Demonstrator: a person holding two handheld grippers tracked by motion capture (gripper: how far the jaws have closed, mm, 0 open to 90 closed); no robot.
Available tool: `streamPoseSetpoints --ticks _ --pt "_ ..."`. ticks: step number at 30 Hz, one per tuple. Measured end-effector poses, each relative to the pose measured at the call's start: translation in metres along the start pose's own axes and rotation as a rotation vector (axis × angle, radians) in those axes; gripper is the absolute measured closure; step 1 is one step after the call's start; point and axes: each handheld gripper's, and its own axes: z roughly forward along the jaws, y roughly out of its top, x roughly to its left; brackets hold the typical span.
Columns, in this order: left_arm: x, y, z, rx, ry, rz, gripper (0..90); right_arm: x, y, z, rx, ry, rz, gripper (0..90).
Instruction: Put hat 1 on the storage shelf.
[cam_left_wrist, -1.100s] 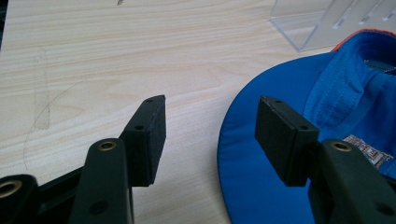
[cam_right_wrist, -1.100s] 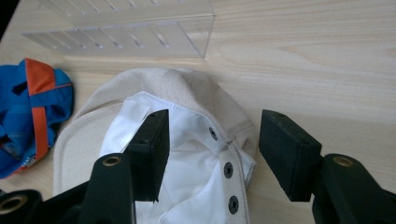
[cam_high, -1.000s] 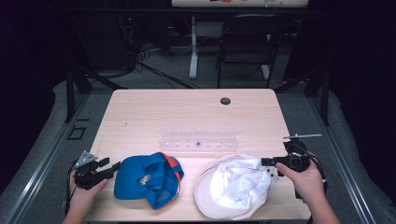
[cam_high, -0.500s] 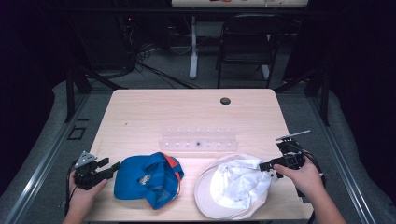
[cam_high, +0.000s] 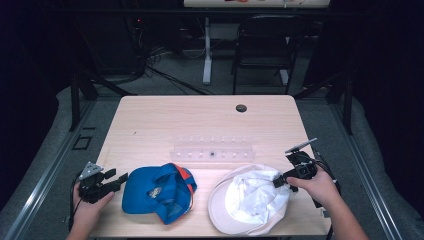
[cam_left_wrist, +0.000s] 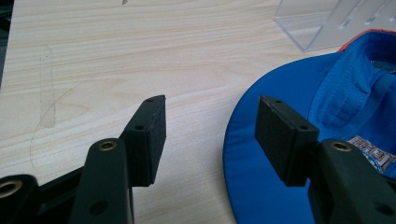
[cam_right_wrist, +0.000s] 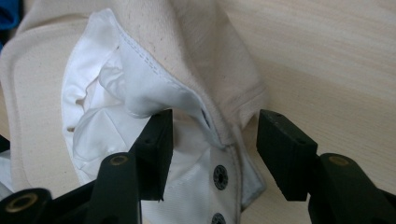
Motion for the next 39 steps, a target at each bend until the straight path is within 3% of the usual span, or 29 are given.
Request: streamPoseSetpoints --ticks 4,5,7,10,12,13,15,17,23,25,31,32,38,39 --pt "0.0 0.0 0.0 0.001 0.0 -0.001 44.0 0.003 0.0 0.005 0.011 -0.015 -0.006 51.0" --pt "0.0 0.0 0.0 0.0 0.0 -0.001 44.0 0.003 0.001 0.005 0.037 -0.021 -0.017 54.5" --pt "0.0 0.0 0.0 0.0 0.0 -0.001 44.0 0.005 0.001 0.005 0.045 -0.037 -0.001 66.1" --pt "-0.001 0.0 0.0 0.0 -0.001 0.0 44.0 0.004 0.002 0.0 0.082 -0.012 0.03 71.8" --pt "-0.001 0.0 0.0 0.001 -0.001 0.001 44.0 0.005 0.0 0.0 0.065 -0.01 0.049 72.6" --pt "-0.001 0.0 0.0 0.0 -0.001 0.001 44.1 0.005 0.001 -0.003 0.089 -0.016 0.031 73.2" --pt "-0.001 0.0 0.0 0.0 0.0 0.001 44.1 0.008 -0.002 -0.002 0.058 -0.017 0.053 73.5" --pt "-0.001 0.0 0.0 0.0 0.001 0.0 44.0 0.009 -0.003 -0.007 0.088 -0.018 0.053 74.1" --pt "0.0 0.0 0.0 -0.001 0.002 -0.001 44.0 0.013 -0.004 -0.021 0.072 0.004 0.118 76.7" --pt "0.0 0.0 0.0 -0.001 0.002 -0.002 44.1 0.016 -0.002 -0.027 0.093 0.005 0.115 76.9" --pt "0.0 0.0 -0.001 0.011 0.0 -0.002 44.1 0.027 0.005 -0.041 0.06 -0.038 0.103 77.2" --pt "0.0 0.0 0.0 0.012 0.001 -0.003 44.1 0.031 0.006 -0.043 0.038 -0.043 0.12 77.2" --pt "0.001 0.0 0.0 0.01 0.0 -0.005 44.1 0.039 0.013 -0.056 0.035 -0.075 0.107 77.2" --pt "0.001 0.0 0.0 0.011 0.0 -0.005 44.1 0.041 0.015 -0.06 0.057 -0.086 0.095 77.2"
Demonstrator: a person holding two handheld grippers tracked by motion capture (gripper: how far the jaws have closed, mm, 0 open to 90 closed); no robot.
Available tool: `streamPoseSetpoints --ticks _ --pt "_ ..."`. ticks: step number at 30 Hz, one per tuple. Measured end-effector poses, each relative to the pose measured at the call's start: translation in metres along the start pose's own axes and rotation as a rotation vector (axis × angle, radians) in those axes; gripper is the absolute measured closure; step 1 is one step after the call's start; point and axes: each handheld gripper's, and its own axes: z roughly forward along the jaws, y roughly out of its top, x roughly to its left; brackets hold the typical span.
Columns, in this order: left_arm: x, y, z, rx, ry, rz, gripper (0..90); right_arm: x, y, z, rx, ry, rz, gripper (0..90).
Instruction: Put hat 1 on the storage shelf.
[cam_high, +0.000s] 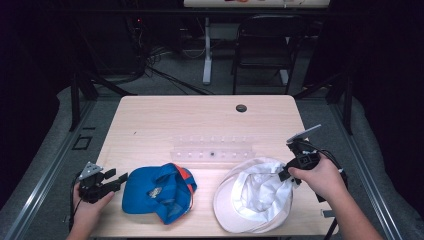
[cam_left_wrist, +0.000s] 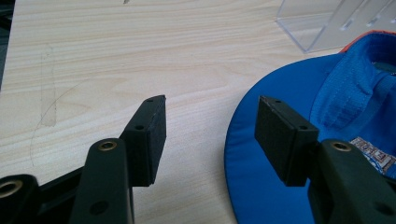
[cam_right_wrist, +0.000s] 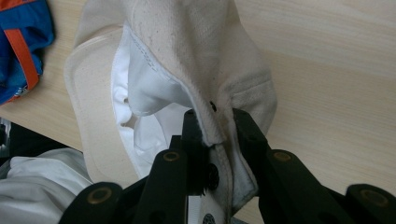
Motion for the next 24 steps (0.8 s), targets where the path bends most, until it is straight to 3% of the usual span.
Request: streamPoseSetpoints --ticks 1,7,10,13,14,16,17,18,19,20,21,22,24 --pt "0.0 0.0 0.0 0.001 -0.001 0.001 44.1 0.003 0.001 -0.005 -0.019 -0.012 0.009 77.2" --pt "0.0 0.0 0.0 -0.002 0.0 -0.001 44.1 0.007 0.005 -0.02 -0.009 -0.046 0.01 77.3" --pt "0.0 0.0 0.0 -0.001 0.001 -0.001 44.1 0.01 0.005 -0.026 -0.001 -0.036 0.013 77.4" --pt "0.0 0.0 0.0 0.001 0.0 0.002 44.1 0.011 0.005 -0.033 0.023 0.063 0.04 77.4" --pt "0.0 0.0 0.0 0.001 0.0 0.002 44.1 0.011 0.005 -0.033 0.023 0.063 0.04 77.4" --pt "-0.001 0.0 0.001 -0.006 0.001 0.0 44.1 0.012 0.004 -0.035 0.024 0.114 0.066 77.4" --pt "0.0 0.0 0.0 0.001 0.001 0.002 44.1 0.01 0.005 -0.036 0.042 0.165 0.074 77.4" --pt "0.0 0.0 0.0 0.001 0.0 0.001 44.1 0.01 0.005 -0.036 0.042 0.165 0.074 77.4" --pt "0.0 0.0 0.0 0.001 0.002 0.0 44.1 0.009 0.005 -0.036 0.051 0.23 0.098 77.4" --pt "0.0 0.0 0.0 0.001 0.002 0.0 44.1 0.006 0.006 -0.037 0.072 0.261 0.088 77.4" --pt "0.0 0.0 0.0 0.001 0.002 -0.001 44.1 0.006 0.006 -0.037 0.072 0.261 0.088 77.4" --pt "0.0 0.0 0.0 0.001 0.003 -0.001 44.1 0.005 0.006 -0.037 0.073 0.309 0.111 77.4" --pt "0.0 0.0 0.0 0.0 0.003 0.0 44.1 0.004 0.007 -0.037 0.083 0.332 0.115 77.4"
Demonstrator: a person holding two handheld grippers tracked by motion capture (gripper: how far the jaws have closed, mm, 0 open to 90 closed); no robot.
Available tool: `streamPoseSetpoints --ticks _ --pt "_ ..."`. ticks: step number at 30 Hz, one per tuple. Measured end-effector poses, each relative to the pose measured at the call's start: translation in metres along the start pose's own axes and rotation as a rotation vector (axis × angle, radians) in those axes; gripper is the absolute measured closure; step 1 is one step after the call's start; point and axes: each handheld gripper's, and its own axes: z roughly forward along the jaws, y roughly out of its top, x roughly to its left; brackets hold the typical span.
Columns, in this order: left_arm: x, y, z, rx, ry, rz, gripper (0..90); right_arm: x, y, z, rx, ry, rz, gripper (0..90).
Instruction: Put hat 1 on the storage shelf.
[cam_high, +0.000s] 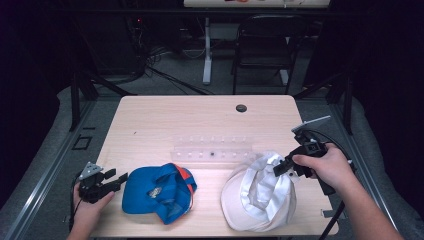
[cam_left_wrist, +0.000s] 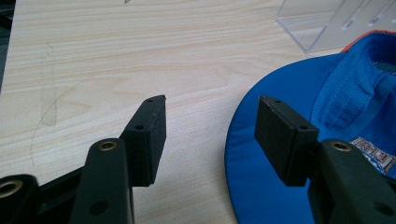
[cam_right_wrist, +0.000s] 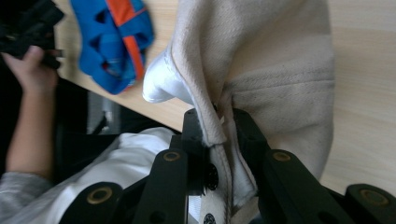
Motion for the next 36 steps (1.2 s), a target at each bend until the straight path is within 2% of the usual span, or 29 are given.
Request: streamPoseSetpoints --ticks 1,6,7,8,9,10,11,12,13,14,15,18,19,22,23,24,27,31,36 --pt "0.0 0.0 0.0 -0.001 0.0 0.0 44.1 0.0 0.0 0.001 -0.015 0.032 0.018 77.4" --pt "0.0 0.0 0.0 -0.004 0.003 -0.001 44.1 0.002 -0.001 -0.001 -0.005 0.173 0.034 77.5" --pt "0.0 0.0 -0.001 -0.006 0.003 -0.003 44.1 0.004 -0.001 -0.002 -0.006 0.22 0.033 77.5" --pt "0.0 0.0 -0.001 -0.006 0.003 -0.003 44.1 0.004 -0.001 -0.002 -0.006 0.22 0.033 77.5" --pt "0.0 0.0 -0.001 -0.008 0.006 -0.003 44.1 0.006 -0.001 -0.002 -0.013 0.261 0.033 77.5" --pt "0.0 0.0 -0.001 -0.008 0.006 -0.003 44.1 0.006 -0.001 -0.002 -0.013 0.261 0.033 77.5" --pt "0.001 0.0 -0.001 -0.01 0.007 -0.002 44.1 0.008 -0.002 -0.004 -0.018 0.291 0.027 77.6" --pt "0.001 0.0 -0.001 -0.01 0.007 -0.002 44.1 0.008 -0.002 -0.004 -0.018 0.291 0.027 77.6" --pt "0.001 0.0 -0.001 -0.01 0.008 -0.002 44.1 0.01 -0.003 -0.005 -0.033 0.32 0.029 77.6" --pt "0.001 0.0 -0.001 -0.01 0.008 -0.002 44.1 0.01 -0.003 -0.005 -0.033 0.32 0.029 77.6" --pt "0.0 0.0 -0.001 -0.011 0.008 -0.001 44.1 0.014 -0.003 -0.007 -0.057 0.35 0.036 77.7" --pt "0.0 0.0 -0.001 -0.013 0.009 0.0 44.1 0.015 -0.002 -0.01 -0.061 0.37 0.022 77.7" --pt "0.0 0.0 -0.002 -0.013 0.01 0.0 44.1 0.018 -0.002 -0.013 -0.091 0.388 0.032 77.8" --pt "0.0 0.0 -0.002 -0.017 0.011 0.0 44.1 0.019 0.0 -0.016 -0.104 0.408 0.03 77.8" --pt "0.0 0.001 -0.002 -0.018 0.011 0.001 44.1 0.02 0.002 -0.018 -0.124 0.434 0.034 77.8" --pt "0.0 0.001 -0.002 -0.018 0.011 0.001 44.1 0.02 0.002 -0.018 -0.124 0.434 0.034 77.8" --pt "0.0 0.001 -0.002 -0.016 0.009 0.003 44.1 0.024 0.008 -0.021 -0.163 0.483 0.043 77.8" --pt "0.0 0.001 -0.002 -0.017 0.008 0.004 44.1 0.029 0.012 -0.023 -0.183 0.504 0.043 77.8" --pt "0.0 0.001 -0.002 -0.02 0.008 0.001 44.1 0.043 0.021 -0.025 -0.207 0.523 0.04 77.7"
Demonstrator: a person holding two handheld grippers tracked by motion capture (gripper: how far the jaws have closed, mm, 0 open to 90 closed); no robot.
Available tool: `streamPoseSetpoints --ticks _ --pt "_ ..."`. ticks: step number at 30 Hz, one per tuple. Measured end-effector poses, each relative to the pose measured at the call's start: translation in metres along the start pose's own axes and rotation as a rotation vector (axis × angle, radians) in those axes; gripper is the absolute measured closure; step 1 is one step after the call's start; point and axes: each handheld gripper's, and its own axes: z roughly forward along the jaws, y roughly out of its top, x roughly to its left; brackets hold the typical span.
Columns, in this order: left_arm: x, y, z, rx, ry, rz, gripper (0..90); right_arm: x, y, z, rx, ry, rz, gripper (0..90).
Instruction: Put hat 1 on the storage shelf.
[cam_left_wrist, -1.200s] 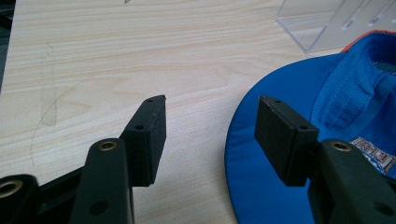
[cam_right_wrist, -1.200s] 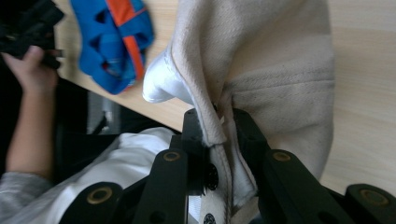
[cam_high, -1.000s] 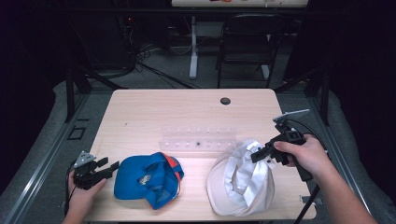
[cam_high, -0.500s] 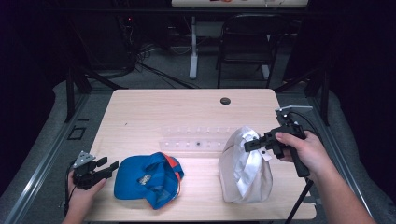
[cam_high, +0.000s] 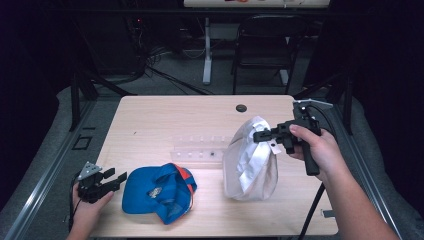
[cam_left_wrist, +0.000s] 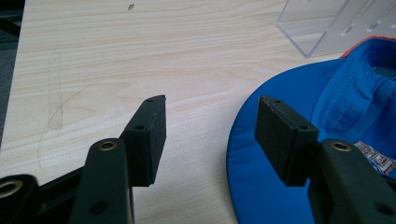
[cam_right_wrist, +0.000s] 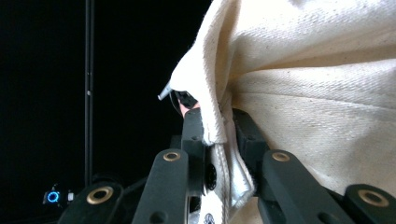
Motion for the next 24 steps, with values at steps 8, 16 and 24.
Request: streamPoseSetpoints --ticks 8,16,24 --pt "0.0 0.001 -0.001 -0.005 -0.001 0.0 44.1 0.027 0.014 0.011 -0.04 0.032 -0.012 77.6" --pt "0.001 0.0 0.0 -0.019 0.001 -0.007 44.1 0.045 0.034 0.031 -0.045 0.03 -0.016 77.5" --pt "0.001 0.001 -0.001 -0.011 -0.003 0.001 44.1 0.063 0.055 0.059 -0.07 0.033 -0.013 77.5"
